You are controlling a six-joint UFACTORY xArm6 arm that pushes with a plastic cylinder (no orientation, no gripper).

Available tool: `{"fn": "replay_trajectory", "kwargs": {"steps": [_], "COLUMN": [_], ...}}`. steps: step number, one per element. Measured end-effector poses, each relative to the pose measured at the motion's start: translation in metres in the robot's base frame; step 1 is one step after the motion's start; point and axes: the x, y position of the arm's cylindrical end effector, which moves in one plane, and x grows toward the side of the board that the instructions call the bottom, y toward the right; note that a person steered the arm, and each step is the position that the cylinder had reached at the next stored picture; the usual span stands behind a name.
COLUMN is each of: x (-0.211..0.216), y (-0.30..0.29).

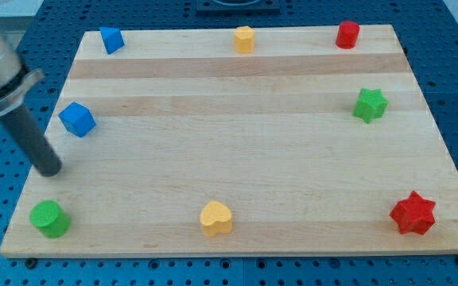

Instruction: Place the green circle at the center of the board

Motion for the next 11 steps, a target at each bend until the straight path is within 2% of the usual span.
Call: {"fn": "replay_trajectory", "kwargs": {"steps": [2,3,5,6,11], "x": [0.021,0.073,0.084,0.104,0.086], "y": [-0.025,-0.024,-0.024,-0.022,0.019]}}
